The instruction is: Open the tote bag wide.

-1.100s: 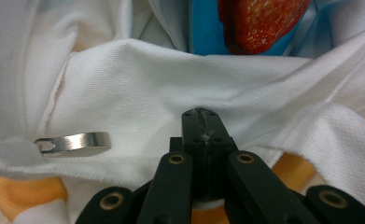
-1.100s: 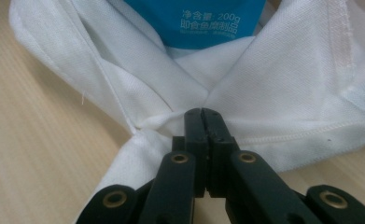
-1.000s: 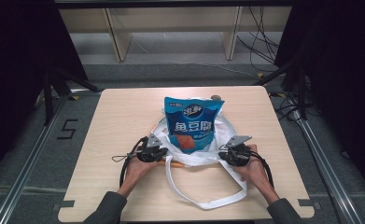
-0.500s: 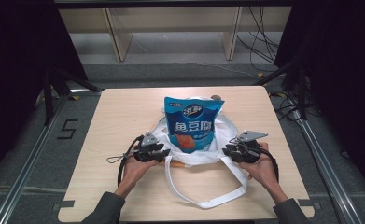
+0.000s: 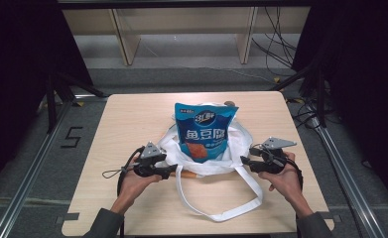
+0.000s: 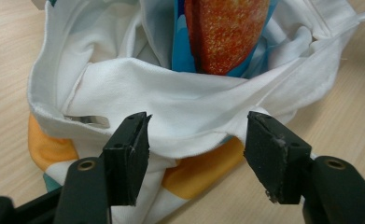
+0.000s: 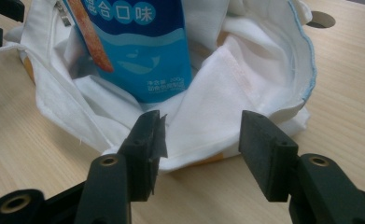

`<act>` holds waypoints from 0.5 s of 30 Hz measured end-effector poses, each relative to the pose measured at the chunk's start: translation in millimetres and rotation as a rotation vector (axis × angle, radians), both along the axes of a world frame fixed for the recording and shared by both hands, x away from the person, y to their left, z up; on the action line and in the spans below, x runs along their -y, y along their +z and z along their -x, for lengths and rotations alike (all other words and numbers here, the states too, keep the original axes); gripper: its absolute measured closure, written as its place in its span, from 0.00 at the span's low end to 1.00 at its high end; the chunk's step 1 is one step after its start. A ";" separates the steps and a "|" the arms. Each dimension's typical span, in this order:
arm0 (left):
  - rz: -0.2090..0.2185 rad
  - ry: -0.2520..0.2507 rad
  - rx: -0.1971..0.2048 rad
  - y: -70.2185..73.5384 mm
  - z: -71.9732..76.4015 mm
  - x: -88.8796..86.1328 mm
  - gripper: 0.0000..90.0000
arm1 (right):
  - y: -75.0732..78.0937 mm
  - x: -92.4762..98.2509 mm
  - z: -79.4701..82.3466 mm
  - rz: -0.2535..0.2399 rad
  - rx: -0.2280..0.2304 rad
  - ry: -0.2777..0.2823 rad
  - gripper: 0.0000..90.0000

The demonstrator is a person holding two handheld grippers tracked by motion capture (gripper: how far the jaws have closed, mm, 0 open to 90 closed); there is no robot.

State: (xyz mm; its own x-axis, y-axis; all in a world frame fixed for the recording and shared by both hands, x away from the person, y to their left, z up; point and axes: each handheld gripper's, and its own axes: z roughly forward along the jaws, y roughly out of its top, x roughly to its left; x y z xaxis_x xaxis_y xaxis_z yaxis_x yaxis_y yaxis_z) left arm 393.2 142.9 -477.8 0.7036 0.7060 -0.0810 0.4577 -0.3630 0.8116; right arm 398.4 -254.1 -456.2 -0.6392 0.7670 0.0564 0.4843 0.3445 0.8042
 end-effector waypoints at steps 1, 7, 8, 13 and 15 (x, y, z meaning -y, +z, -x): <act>0.005 0.006 -0.005 -0.3 2.0 0.0 0.42 | 0.1 0.1 0.9 -0.007 -0.008 -0.005 0.53; 0.033 0.030 0.001 3.1 14.5 -6.6 0.33 | 2.8 4.8 4.7 0.006 0.005 -0.005 0.50; 0.044 0.038 0.008 2.6 15.8 -7.6 0.31 | 2.6 4.2 6.3 0.000 -0.001 -0.018 0.49; 0.072 0.056 0.001 -1.0 22.7 -13.5 0.25 | 0.3 3.1 7.7 -0.011 -0.030 -0.035 0.47; 0.082 0.045 0.002 -1.0 24.2 -17.3 0.19 | 1.0 5.2 6.1 0.003 -0.023 -0.013 0.47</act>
